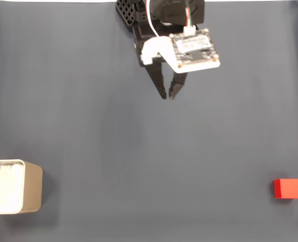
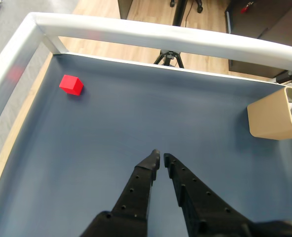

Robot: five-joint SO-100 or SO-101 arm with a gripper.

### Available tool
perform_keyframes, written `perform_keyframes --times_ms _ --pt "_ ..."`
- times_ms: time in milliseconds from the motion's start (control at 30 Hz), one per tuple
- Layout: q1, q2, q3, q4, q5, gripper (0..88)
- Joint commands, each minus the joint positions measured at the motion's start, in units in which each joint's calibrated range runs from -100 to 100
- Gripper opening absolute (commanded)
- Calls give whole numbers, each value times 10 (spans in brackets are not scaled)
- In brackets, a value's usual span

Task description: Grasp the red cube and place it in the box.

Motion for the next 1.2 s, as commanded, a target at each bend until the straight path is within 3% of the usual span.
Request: perform_keyframes --times_ms 0,867,1167 --pt "-21 6 -28 -27 10 1" --pt "-161 100 -47 -91 15 1" --pt "-178 147 -77 -115 10 62"
